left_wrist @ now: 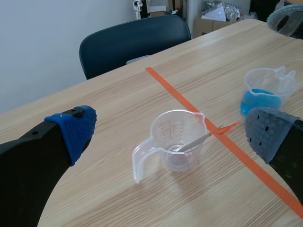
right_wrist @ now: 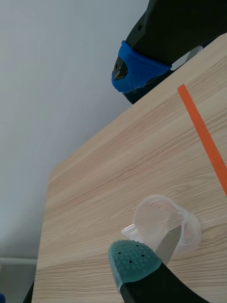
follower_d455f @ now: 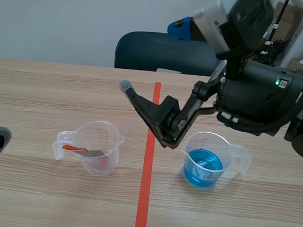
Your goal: Do the redox reaction experiment. return to the home posture
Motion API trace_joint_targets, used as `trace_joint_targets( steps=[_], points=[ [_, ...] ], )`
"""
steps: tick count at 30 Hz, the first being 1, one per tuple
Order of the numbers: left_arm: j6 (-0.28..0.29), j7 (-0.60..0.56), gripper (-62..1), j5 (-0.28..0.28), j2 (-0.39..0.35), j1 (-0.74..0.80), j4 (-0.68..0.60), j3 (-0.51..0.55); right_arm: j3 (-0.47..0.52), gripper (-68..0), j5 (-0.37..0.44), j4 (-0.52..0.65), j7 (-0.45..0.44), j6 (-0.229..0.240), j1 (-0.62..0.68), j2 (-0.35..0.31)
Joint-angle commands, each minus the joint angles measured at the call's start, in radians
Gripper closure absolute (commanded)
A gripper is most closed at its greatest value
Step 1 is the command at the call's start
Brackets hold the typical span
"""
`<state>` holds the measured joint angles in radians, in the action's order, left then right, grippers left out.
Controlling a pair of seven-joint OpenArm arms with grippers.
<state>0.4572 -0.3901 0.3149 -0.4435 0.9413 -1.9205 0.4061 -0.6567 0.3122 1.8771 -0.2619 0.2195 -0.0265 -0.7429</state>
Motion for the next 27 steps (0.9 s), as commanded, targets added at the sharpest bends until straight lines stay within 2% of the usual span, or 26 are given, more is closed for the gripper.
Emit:
trace_joint_targets(
  steps=[1, 6, 12, 17, 22, 27],
  points=[
    [0.002, -0.001, -62.3, 0.014, -0.006, -0.025, -0.006, -0.010, 0.001, -67.9, 0.024, 0.022, -0.032, -0.023, 0.001, -0.044],
    [0.001, 0.044, -62.3, 0.015, -0.043, -0.085, -0.007, -0.051, 0.001, -67.9, 0.086, 0.025, -0.087, -0.042, 0.029, -0.167],
    [-0.021, 0.078, -62.3, 0.017, -0.108, -0.139, -0.007, -0.132, 0.001, -67.9, 0.085, 0.025, -0.176, -0.098, 0.103, -0.283],
    [-0.052, 0.110, -62.3, 0.016, -0.163, -0.182, -0.007, -0.192, 0.001, -67.9, 0.086, 0.025, -0.232, -0.132, 0.161, -0.357],
    [-0.076, 0.124, -62.3, 0.016, -0.243, -0.188, -0.007, -0.225, 0.001, -67.9, 0.090, 0.025, -0.276, -0.199, 0.219, -0.425],
    [-0.100, 0.129, -62.3, 0.017, -0.286, -0.188, -0.006, -0.227, 0.002, -67.9, 0.127, 0.025, -0.328, -0.219, 0.276, -0.494]
  ],
)
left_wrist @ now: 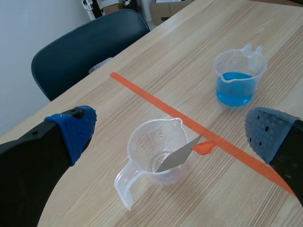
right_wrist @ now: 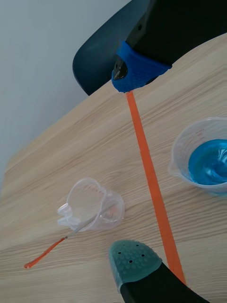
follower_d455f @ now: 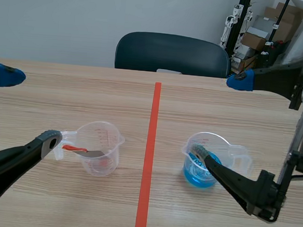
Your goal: Do the redox reaction experiment. return to the home posture
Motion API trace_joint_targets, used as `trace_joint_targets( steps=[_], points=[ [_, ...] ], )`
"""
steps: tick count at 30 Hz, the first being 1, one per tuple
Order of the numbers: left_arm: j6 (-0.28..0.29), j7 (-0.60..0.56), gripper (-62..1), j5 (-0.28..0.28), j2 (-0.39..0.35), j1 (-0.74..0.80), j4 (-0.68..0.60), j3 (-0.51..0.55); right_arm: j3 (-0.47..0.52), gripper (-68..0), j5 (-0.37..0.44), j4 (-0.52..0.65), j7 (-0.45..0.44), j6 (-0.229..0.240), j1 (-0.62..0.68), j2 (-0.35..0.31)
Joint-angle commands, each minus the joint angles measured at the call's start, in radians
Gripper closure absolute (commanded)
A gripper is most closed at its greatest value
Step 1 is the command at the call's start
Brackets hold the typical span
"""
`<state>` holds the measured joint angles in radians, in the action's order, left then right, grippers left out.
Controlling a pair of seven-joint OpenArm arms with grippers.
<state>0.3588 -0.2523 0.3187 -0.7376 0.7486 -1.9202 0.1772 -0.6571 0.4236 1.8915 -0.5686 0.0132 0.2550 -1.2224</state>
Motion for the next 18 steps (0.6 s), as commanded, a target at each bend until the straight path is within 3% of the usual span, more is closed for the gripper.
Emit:
trace_joint_targets(
  steps=[1, 4, 11, 18],
  points=[
    [-0.002, -0.008, -62.3, 0.013, 0.005, 0.004, -0.007, 0.002, 0.002, -67.9, 0.024, 0.010, -0.031, -0.030, 0.001, -0.026],
    [-0.002, 0.001, -62.3, 0.013, 0.005, 0.004, -0.005, 0.002, 0.004, -67.9, 0.064, 0.010, -0.032, -0.075, 0.017, -0.047],
    [-0.002, 0.033, -62.3, 0.013, -0.016, 0.025, -0.005, 0.002, 0.004, -67.9, 0.113, 0.000, -0.013, -0.077, 0.017, -0.067],
    [-0.009, 0.033, -62.3, 0.013, -0.071, 0.050, -0.005, 0.003, 0.004, -67.9, 0.131, -0.054, -0.014, -0.077, 0.017, -0.025]
  ],
)
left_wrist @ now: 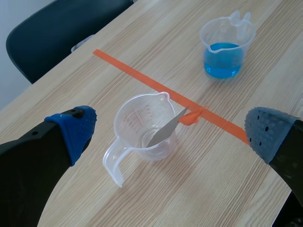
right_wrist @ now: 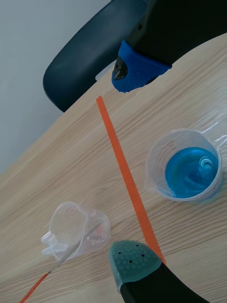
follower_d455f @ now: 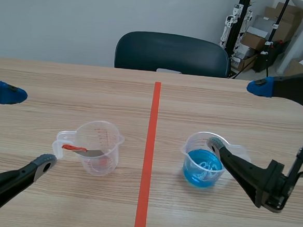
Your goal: Do the redox reaction experiment. return to the home posture
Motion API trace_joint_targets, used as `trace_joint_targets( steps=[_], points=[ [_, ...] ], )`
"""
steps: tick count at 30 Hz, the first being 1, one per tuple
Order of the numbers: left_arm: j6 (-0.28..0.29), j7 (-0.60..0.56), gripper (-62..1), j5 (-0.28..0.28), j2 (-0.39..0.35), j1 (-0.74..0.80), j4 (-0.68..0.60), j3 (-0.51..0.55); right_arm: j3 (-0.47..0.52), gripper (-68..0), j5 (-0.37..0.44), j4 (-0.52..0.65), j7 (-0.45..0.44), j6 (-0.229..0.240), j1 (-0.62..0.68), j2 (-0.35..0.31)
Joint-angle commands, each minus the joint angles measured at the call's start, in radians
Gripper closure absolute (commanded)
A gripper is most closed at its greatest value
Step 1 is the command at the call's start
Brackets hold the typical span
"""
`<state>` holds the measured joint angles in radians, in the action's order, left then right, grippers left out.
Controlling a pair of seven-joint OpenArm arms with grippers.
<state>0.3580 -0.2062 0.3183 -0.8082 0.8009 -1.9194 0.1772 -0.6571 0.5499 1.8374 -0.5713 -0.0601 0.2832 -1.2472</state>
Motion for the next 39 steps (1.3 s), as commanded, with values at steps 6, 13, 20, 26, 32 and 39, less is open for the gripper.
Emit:
trace_joint_targets(
  steps=[6, 13, 20, 26, 32, 39],
  points=[
    [-0.008, -0.013, -62.3, 0.013, -0.011, -0.003, -0.006, 0.003, 0.004, -67.9, 0.004, -0.026, -0.011, -0.031, -0.011, 0.031],
    [-0.013, -0.013, -62.3, 0.014, -0.044, 0.003, -0.006, 0.003, 0.005, -67.9, 0.003, -0.018, 0.032, -0.075, -0.012, 0.075],
    [-0.021, -0.013, -62.3, 0.014, -0.046, 0.002, -0.006, 0.003, 0.039, -67.9, -0.019, 0.058, 0.164, -0.074, -0.012, 0.078],
    [-0.027, -0.014, -62.3, 0.014, -0.046, 0.002, -0.006, 0.003, 0.042, -67.9, -0.018, 0.089, 0.218, -0.074, -0.012, 0.078],
    [-0.027, -0.014, -62.3, 0.014, -0.046, 0.002, -0.006, 0.003, 0.051, -67.9, -0.019, 0.089, 0.250, -0.075, -0.012, 0.115],
    [-0.027, -0.014, -62.3, 0.014, -0.046, 0.002, -0.006, 0.003, 0.088, -67.9, -0.109, 0.089, 0.348, -0.074, -0.010, 0.240]
  ],
)
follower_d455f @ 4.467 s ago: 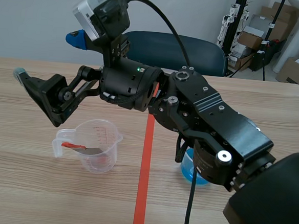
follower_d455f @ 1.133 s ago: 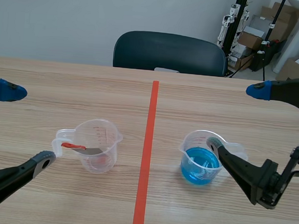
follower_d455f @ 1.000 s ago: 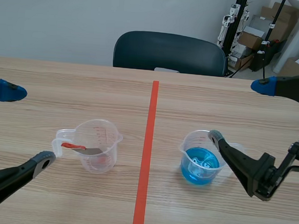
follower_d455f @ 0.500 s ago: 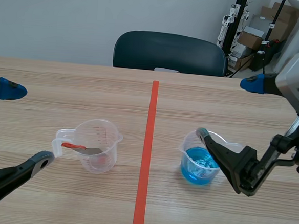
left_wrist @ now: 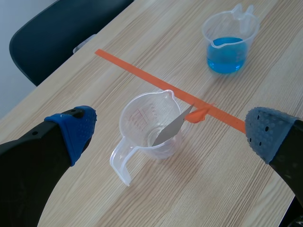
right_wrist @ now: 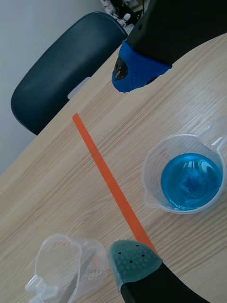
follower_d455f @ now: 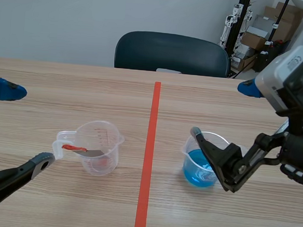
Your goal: Do the redox reaction experiment. return to the home posture
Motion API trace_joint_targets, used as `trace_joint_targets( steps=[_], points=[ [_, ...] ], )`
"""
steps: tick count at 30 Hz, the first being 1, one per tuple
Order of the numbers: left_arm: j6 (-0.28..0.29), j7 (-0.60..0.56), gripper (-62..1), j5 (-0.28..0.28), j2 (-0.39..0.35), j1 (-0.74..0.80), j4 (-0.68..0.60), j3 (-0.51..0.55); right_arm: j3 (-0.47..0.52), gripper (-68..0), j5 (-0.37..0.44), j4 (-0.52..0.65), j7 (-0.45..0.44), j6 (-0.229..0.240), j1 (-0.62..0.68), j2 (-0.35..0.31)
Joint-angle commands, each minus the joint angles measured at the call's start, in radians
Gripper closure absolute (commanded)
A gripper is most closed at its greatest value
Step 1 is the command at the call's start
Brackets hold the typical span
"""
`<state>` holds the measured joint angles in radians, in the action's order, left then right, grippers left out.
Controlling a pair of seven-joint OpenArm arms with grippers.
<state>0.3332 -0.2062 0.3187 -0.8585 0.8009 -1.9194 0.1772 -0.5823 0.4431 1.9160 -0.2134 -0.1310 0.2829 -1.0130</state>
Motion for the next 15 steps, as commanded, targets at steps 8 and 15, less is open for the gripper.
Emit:
trace_joint_targets(
  steps=[8, 15],
  points=[
    [-0.003, -0.014, -62.3, 0.013, 0.004, 0.002, -0.006, 0.003, 0.131, -67.9, -0.055, 0.010, -0.071, 0.120, 0.105, 0.064],
    [-0.003, -0.014, -62.3, 0.013, 0.004, 0.002, -0.006, 0.003, 0.228, -67.9, -0.055, 0.010, -0.084, 0.185, 0.139, 0.097]
  ],
)
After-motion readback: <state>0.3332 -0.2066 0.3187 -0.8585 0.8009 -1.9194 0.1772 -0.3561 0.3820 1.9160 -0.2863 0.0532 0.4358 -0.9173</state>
